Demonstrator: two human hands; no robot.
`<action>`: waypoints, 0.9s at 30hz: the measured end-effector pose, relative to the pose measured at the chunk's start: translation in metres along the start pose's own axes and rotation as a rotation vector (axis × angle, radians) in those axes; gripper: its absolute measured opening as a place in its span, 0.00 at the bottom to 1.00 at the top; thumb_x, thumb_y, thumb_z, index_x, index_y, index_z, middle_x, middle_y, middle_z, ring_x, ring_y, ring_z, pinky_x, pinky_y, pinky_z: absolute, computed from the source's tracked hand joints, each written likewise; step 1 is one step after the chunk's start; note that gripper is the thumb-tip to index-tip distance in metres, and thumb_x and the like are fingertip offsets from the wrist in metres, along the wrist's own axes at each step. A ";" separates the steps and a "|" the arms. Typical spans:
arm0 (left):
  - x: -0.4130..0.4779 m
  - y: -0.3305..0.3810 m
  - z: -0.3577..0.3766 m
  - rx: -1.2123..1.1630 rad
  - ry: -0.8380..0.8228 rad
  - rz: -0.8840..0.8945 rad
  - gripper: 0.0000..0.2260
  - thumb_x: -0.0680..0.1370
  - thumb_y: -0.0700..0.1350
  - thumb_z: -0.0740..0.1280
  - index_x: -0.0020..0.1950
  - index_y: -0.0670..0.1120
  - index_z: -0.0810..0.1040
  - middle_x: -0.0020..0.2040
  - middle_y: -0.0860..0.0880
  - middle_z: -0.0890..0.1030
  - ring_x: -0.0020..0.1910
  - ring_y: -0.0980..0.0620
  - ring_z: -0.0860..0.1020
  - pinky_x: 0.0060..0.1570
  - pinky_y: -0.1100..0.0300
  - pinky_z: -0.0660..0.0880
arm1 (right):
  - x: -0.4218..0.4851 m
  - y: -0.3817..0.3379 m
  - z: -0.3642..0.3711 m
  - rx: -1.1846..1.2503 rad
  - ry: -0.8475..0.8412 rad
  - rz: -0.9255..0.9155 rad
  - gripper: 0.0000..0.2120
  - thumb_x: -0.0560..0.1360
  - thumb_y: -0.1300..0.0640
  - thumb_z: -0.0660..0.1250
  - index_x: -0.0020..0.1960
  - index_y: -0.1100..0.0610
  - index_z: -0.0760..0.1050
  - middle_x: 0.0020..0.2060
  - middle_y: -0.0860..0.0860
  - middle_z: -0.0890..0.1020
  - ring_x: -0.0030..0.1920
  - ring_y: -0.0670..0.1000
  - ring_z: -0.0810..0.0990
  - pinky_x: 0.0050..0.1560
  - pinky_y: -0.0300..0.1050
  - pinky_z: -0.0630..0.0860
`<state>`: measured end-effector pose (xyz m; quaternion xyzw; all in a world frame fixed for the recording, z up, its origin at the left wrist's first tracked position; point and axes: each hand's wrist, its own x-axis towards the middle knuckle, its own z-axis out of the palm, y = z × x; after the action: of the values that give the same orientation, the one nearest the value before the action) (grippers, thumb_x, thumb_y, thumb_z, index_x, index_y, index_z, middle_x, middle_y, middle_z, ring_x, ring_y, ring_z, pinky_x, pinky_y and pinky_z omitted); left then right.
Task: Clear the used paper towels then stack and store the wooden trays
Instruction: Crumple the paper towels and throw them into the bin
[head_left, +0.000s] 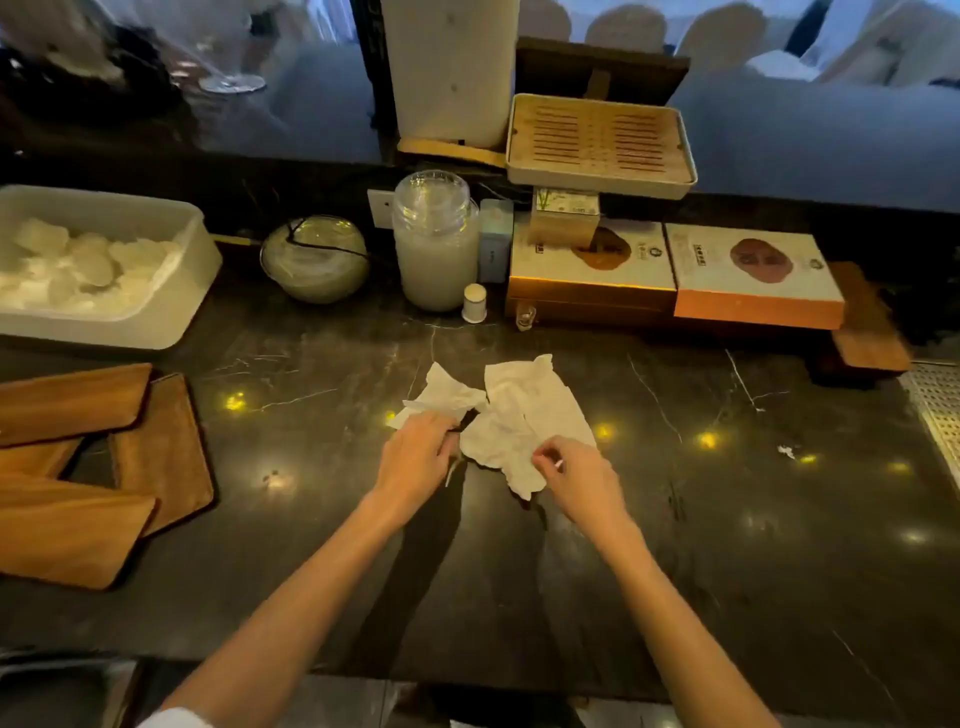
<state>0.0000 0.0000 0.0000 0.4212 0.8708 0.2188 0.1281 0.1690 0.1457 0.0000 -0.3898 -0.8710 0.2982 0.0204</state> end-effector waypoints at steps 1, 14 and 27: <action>0.014 -0.007 0.004 0.010 -0.020 0.017 0.14 0.81 0.44 0.62 0.66 0.47 0.75 0.66 0.47 0.76 0.66 0.47 0.72 0.62 0.52 0.72 | 0.007 -0.009 0.013 -0.027 -0.009 0.032 0.09 0.78 0.50 0.65 0.57 0.50 0.78 0.53 0.48 0.82 0.52 0.50 0.80 0.48 0.44 0.75; 0.078 -0.065 0.052 0.278 -0.263 0.091 0.14 0.78 0.38 0.65 0.64 0.44 0.74 0.69 0.42 0.69 0.65 0.41 0.70 0.57 0.47 0.75 | 0.040 -0.028 0.099 -0.359 0.049 0.162 0.20 0.79 0.54 0.64 0.69 0.54 0.66 0.63 0.55 0.74 0.60 0.56 0.75 0.54 0.45 0.74; 0.031 -0.105 0.018 -0.151 -0.211 -0.115 0.03 0.78 0.40 0.63 0.48 0.40 0.74 0.50 0.43 0.74 0.50 0.45 0.74 0.47 0.57 0.71 | 0.001 -0.032 0.086 0.280 0.143 0.097 0.11 0.79 0.57 0.61 0.58 0.50 0.79 0.50 0.49 0.81 0.52 0.49 0.77 0.50 0.42 0.75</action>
<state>-0.0829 -0.0286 -0.0687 0.3803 0.8563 0.2305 0.2627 0.1244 0.0867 -0.0537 -0.4450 -0.7974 0.3887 0.1223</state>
